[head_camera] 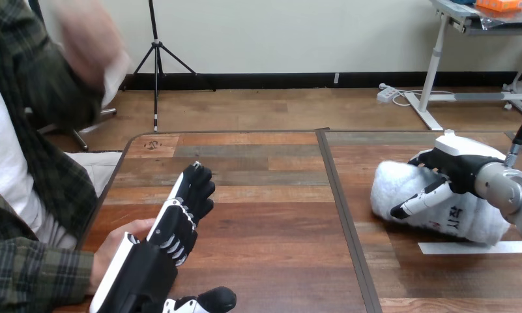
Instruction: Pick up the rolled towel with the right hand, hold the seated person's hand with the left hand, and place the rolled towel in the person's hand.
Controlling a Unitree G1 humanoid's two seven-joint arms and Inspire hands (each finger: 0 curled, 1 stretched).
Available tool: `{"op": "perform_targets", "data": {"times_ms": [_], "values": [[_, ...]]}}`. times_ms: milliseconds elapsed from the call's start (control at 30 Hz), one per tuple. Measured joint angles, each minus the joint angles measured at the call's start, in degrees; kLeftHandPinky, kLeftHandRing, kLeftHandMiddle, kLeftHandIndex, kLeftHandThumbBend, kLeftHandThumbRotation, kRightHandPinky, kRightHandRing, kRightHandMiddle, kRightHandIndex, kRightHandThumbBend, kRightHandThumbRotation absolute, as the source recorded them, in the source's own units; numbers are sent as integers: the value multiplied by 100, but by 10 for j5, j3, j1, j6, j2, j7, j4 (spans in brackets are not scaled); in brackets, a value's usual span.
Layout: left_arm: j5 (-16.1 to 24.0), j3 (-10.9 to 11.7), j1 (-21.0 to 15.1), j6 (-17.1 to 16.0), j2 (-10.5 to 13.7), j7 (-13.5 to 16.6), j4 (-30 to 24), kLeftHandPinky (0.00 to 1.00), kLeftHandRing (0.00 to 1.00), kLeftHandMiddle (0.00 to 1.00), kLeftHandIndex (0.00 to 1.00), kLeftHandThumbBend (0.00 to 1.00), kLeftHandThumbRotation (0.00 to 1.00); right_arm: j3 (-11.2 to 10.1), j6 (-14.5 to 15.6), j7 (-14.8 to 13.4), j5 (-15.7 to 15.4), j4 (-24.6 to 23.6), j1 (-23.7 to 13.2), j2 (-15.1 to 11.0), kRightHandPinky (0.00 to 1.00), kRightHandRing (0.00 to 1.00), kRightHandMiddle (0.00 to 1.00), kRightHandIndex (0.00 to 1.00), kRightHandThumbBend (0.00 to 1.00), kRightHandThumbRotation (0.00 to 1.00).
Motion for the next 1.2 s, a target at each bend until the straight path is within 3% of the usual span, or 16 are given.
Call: {"op": "perform_targets", "data": {"times_ms": [333, 500, 800, 1200], "values": [[0, 5, 5, 2, 1, -1, -13, 96, 98, 100, 100, 100, 50, -1, -16, -8, 8, 0, 9, 13, 54, 55, 56, 54, 100, 27], [0, 5, 6, 5, 1, -2, -15, 95, 97, 100, 100, 100, 50, -4, -33, -11, 15, 0, 21, 22, 42, 44, 46, 45, 99, 19], [2, 5, 6, 9, 1, -3, -16, 96, 98, 100, 100, 100, 50, -16, -64, -13, 33, 0, 27, 32, 29, 32, 36, 38, 93, 12], [6, 5, 6, 17, 1, -2, -17, 97, 99, 100, 100, 100, 51, -29, -122, 8, 63, -1, 37, 36, 24, 27, 32, 35, 85, 2]]}}
